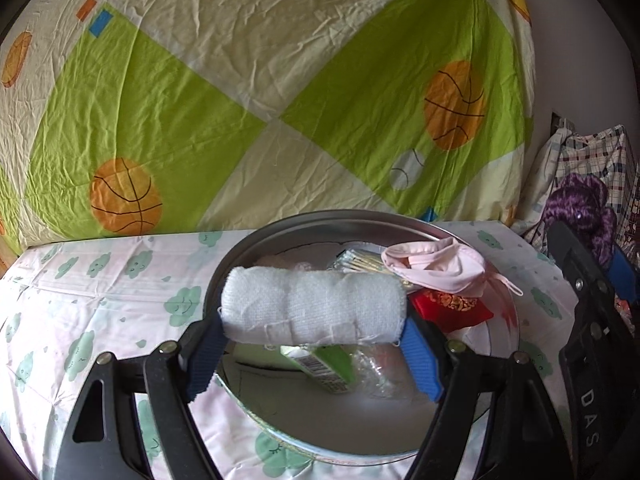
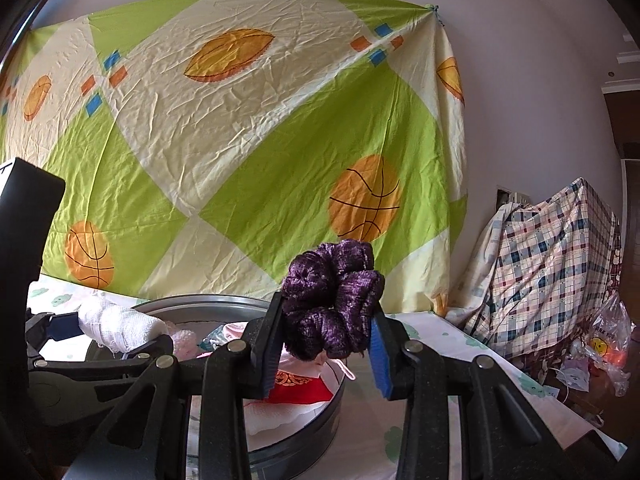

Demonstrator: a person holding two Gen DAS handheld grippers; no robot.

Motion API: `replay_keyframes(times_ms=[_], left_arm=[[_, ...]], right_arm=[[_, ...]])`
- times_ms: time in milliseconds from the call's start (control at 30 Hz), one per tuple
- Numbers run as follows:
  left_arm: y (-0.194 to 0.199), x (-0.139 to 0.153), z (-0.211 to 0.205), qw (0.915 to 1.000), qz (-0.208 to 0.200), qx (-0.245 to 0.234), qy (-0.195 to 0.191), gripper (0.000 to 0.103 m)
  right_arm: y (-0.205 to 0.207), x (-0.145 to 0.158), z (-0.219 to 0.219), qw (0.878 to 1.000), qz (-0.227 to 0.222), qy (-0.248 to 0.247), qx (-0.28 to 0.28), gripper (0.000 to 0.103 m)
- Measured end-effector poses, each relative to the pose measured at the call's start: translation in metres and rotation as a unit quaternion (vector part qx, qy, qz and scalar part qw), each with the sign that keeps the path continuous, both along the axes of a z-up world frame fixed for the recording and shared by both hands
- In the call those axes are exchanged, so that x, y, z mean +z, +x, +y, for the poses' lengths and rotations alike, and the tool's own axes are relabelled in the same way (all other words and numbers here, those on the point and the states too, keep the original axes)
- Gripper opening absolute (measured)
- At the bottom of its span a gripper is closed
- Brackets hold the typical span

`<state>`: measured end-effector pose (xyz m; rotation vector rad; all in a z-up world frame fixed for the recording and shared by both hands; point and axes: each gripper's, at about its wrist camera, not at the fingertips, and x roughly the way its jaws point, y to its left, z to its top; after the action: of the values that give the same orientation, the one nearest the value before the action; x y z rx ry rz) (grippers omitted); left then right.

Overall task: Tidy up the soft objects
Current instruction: 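Carry the bandage roll with the left tool while the right tool carries the scrunchie over the tin, then open both tools to drop the bandage roll and scrunchie into the tin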

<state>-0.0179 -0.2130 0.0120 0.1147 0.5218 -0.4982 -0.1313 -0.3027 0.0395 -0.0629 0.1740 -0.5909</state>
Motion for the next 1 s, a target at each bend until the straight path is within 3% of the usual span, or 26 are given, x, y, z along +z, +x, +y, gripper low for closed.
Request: replay_keyframes(times_ms=[567, 1000], left_arm=[[0.011, -0.004, -0.023, 0.9995, 0.026, -0.015, -0.01, 0.079], [0.028, -0.002, -0.035, 0.9974, 0.065, -0.014, -0.028, 0.079]], right_arm=[[0.018, 0.012, -0.04, 1.0, 0.004, -0.003, -0.011, 0.04], [0.057, 0.028, -0.06, 0.998, 0.046, 0.014, 0.028, 0.04]])
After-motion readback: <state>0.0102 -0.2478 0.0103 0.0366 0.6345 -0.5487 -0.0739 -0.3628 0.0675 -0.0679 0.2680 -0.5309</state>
